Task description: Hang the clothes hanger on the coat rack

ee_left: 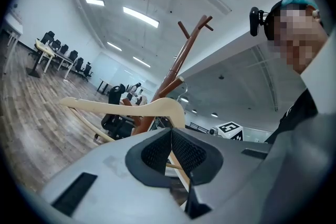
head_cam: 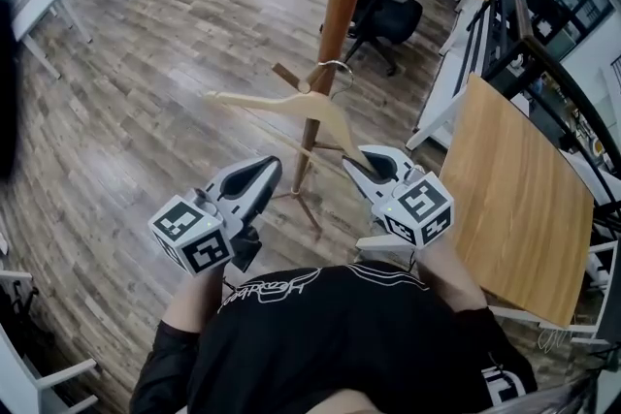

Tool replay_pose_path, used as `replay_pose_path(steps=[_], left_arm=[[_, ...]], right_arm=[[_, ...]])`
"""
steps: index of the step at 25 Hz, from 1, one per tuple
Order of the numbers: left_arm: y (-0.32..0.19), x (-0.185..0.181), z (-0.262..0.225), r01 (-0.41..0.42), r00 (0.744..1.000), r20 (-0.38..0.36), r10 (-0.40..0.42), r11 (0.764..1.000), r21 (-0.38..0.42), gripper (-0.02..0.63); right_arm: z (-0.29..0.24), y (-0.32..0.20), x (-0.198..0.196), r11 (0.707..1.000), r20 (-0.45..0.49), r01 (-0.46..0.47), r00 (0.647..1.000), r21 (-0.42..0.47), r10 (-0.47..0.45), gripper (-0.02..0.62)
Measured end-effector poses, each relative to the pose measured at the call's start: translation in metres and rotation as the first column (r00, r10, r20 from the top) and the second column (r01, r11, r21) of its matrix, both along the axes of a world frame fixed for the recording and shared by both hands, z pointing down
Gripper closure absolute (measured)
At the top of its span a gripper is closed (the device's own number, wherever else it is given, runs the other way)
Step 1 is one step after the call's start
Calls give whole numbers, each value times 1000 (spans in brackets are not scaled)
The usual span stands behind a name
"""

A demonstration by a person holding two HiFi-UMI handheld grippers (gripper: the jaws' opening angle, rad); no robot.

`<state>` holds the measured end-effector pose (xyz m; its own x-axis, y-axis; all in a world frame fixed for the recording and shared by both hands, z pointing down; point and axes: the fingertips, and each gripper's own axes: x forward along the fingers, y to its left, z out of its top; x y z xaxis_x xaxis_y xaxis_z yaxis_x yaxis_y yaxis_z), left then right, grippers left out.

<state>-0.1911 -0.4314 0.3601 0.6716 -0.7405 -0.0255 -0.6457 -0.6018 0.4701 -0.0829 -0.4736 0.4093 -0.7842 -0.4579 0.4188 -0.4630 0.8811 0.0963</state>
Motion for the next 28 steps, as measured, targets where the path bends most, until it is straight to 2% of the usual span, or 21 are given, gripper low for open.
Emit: replay_pose_path(steps=[17, 24, 28], left_arm=[[-29, -12, 20, 0, 1000, -7, -1, 999, -45, 597], [-29, -19, 28, 19, 1000, -9, -20, 998, -64, 597], [-29, -21, 31, 20, 1000, -11, -21, 998, -67, 597]], right_arm=[[34, -32, -8, 999, -25, -9, 1000, -47, 8, 517], [47, -40, -6, 992, 15, -30, 999, -122, 32, 517], [47, -43, -7, 994, 17, -33, 999, -109, 35, 515]])
